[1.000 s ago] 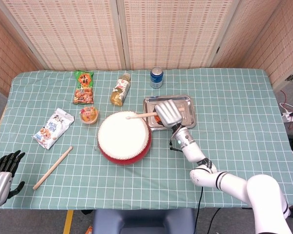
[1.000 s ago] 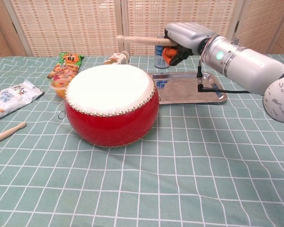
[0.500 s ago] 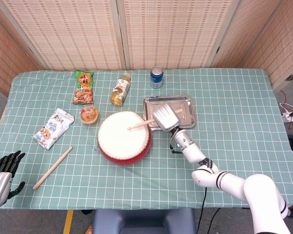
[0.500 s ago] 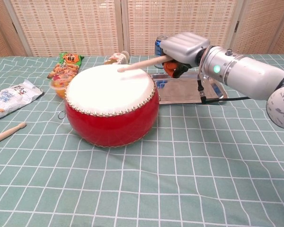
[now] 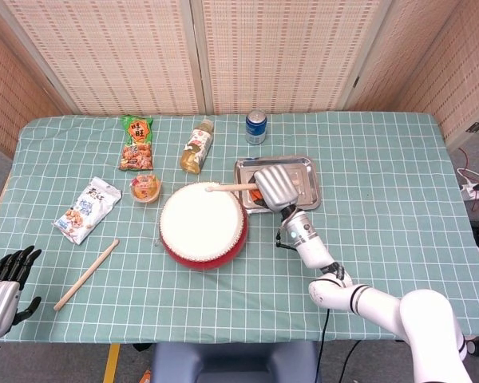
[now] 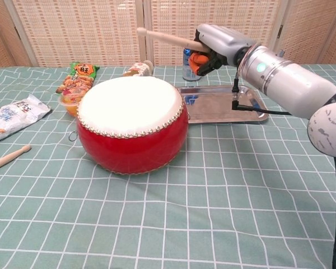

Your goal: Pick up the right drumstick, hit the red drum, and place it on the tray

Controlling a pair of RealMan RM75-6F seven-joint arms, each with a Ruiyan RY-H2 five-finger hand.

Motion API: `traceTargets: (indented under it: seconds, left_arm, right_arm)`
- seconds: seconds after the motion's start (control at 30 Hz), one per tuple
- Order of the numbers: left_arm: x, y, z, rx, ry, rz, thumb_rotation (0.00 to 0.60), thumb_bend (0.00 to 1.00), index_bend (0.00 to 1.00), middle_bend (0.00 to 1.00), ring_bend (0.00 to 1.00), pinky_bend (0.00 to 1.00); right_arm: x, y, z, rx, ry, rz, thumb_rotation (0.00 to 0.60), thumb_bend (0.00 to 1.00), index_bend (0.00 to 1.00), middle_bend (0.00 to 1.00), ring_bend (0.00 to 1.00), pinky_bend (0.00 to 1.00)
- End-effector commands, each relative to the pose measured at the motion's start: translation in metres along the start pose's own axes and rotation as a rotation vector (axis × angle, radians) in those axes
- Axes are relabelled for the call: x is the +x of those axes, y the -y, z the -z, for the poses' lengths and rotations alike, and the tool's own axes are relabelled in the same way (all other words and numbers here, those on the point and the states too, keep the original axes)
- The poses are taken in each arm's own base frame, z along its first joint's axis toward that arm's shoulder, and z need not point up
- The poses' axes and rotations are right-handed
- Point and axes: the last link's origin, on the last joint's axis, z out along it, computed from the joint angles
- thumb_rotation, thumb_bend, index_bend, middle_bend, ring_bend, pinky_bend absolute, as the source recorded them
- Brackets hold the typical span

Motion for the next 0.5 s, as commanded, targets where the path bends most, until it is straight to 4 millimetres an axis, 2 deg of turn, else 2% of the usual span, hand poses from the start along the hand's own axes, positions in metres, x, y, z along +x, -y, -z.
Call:
traceTargets:
  seconds: [0.03, 0.2, 0.33, 0.4, 0.5]
  left_arm:
    - [0.000, 0.000, 0.000, 0.001, -0.001, 0.000, 0.600, 0.26, 0.00, 0.00, 0.00, 0.03]
    - [-0.001, 0.000, 0.000, 0.005, 0.004, 0.000, 0.600, 0.26, 0.00, 0.00, 0.00, 0.03]
    - [-0.001, 0.001, 0.001, 0.010, 0.006, 0.000, 0.600, 0.26, 0.00, 0.00, 0.00, 0.03]
    - [-0.002, 0.002, 0.001, 0.012, 0.006, 0.001, 0.600, 0.26, 0.00, 0.00, 0.00, 0.03]
    - [-0.002, 0.003, 0.001, 0.016, 0.007, 0.002, 0.600, 0.26, 0.00, 0.00, 0.00, 0.03]
  right_arm:
    - [-0.003, -0.006, 0.004, -0.003, 0.041, 0.093, 0.600, 0.65, 1.00, 1.00, 1.00, 1.00]
    - [-0.018, -0.007, 0.006, 0.069, 0.124, 0.395, 0.600, 0.63, 1.00, 1.00, 1.00, 1.00]
    - [-0.025, -0.008, 0.006, 0.099, 0.153, 0.538, 0.600, 0.62, 1.00, 1.00, 1.00, 1.00]
    - [-0.027, -0.009, 0.007, 0.090, 0.165, 0.558, 0.600, 0.62, 1.00, 1.00, 1.00, 1.00]
    - [-0.023, -0.005, 0.007, 0.064, 0.127, 0.474, 0.600, 0.62, 1.00, 1.00, 1.00, 1.00]
